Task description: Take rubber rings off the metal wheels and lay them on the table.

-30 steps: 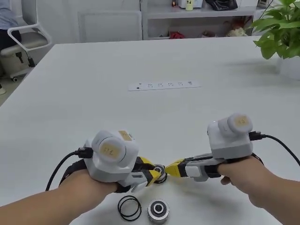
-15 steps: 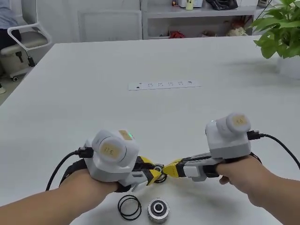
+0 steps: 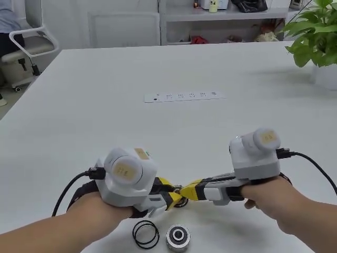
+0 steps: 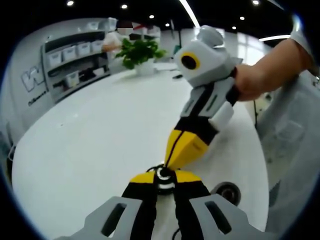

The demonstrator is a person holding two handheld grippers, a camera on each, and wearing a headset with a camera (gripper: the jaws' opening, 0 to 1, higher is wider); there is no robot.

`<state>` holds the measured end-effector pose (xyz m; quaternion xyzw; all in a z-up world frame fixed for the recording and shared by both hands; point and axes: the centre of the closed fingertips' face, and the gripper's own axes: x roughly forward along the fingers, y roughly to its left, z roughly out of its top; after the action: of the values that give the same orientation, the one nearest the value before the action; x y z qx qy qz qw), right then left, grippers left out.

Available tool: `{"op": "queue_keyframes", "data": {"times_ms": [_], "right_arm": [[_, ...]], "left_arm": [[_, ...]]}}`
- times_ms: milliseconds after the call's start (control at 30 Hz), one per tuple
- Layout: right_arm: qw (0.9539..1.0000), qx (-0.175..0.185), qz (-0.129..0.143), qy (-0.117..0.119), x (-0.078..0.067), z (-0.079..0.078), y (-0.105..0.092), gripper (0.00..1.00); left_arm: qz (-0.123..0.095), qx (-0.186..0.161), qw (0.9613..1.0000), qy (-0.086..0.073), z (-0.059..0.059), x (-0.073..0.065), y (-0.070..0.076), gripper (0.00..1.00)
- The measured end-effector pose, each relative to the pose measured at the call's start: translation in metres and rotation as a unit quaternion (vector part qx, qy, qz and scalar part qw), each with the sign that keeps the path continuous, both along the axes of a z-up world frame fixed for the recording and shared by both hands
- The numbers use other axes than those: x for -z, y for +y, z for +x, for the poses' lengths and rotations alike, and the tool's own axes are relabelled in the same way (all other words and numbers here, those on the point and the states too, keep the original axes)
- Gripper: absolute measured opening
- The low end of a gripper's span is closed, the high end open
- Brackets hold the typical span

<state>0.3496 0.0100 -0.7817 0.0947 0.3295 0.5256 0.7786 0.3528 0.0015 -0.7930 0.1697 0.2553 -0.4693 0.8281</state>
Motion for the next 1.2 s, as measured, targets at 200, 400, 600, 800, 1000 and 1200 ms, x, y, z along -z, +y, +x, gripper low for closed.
{"op": "queue_keyframes", "data": {"times_ms": [200,400,600,800,1000,1200], "right_arm": [[0.9999,0.008,0.005,0.005,0.0005,0.0004,-0.0017,0.0],[0.9998,0.02,0.002,0.009,0.0031,0.0025,-0.0066,0.0],[0.9997,0.02,0.004,0.011,0.0022,0.002,-0.006,0.0],[0.9996,0.024,0.005,0.012,0.0019,0.0035,-0.0069,0.0],[0.9995,0.027,0.005,0.015,0.0029,0.0049,-0.0081,0.0],[0.9994,0.029,0.007,0.015,0.0011,0.006,-0.0084,0.0]], "left_arm": [[0.0,-0.001,1.0,0.001,0.0,-0.0002,0.0,0.12],[0.006,0.007,1.0,-0.003,-0.0002,-0.0001,-0.0008,0.13],[0.005,0.01,0.9999,-0.002,-0.0003,-0.0003,-0.0012,0.13],[0.004,0.015,0.9999,0.0,-0.001,-0.0003,-0.0009,0.14],[0.001,0.014,0.9999,0.003,-0.0015,-0.0012,-0.0001,0.14],[0.003,0.021,0.9998,0.001,-0.0038,-0.0023,-0.0001,0.17]]}}
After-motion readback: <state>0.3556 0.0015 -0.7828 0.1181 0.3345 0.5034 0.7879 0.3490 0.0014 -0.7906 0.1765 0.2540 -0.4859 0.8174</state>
